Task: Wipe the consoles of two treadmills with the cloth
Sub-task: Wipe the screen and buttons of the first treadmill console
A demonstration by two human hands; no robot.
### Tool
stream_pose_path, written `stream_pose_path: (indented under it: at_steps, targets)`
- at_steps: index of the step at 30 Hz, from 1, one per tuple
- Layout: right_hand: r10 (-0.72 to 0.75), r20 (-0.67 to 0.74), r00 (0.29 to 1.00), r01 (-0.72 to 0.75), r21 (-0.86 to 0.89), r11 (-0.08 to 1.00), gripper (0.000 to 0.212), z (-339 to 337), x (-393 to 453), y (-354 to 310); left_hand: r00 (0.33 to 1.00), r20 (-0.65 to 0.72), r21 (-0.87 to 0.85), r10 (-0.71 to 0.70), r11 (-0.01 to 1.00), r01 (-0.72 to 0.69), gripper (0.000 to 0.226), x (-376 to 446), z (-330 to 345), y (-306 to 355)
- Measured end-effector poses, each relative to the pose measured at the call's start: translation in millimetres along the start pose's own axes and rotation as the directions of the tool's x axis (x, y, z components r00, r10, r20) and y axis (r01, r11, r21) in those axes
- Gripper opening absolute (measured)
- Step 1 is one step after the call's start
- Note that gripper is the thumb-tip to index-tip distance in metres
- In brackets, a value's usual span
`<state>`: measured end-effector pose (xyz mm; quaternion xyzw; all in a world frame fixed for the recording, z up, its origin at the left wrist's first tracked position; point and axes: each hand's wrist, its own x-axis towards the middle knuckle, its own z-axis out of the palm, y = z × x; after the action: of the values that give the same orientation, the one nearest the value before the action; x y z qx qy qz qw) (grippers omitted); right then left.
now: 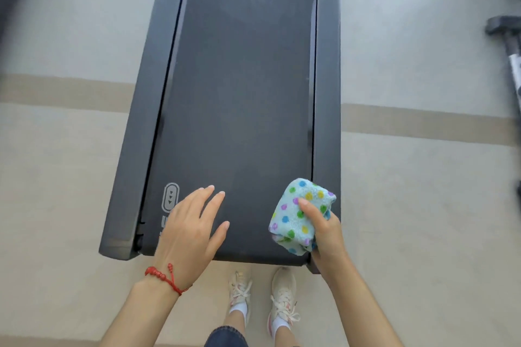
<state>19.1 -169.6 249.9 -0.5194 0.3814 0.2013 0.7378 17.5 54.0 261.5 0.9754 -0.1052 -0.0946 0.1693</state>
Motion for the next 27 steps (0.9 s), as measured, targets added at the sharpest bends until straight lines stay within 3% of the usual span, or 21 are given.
stream_pose_path:
  at_steps: [7,11,19,27]
  targets:
    - [-0.090,0.079,0.993,0.084,0.068,0.994,0.045,41.7,-92.4,-70.1,0.989,-0.149,0.021,0.009,1.000,-0.006,0.068,-3.0,-104.9,18.0]
    - [-0.124,0.140,0.982,0.120,0.037,0.992,0.048,60.4,-132.5,-101.2,0.978,-0.208,0.049,0.007,0.999,0.003,0.051,-11.6,-147.6,25.1]
    - [-0.266,0.098,0.959,0.266,0.009,0.964,0.026,84.7,-171.5,-153.1,0.963,-0.269,0.082,0.019,0.997,0.003,0.049,-20.9,-197.8,27.8]
    - [-0.292,0.090,0.952,0.292,0.019,0.956,0.016,96.0,-178.6,-186.5,0.949,-0.309,0.137,0.065,0.990,-0.024,0.048,5.3,-230.7,22.3]
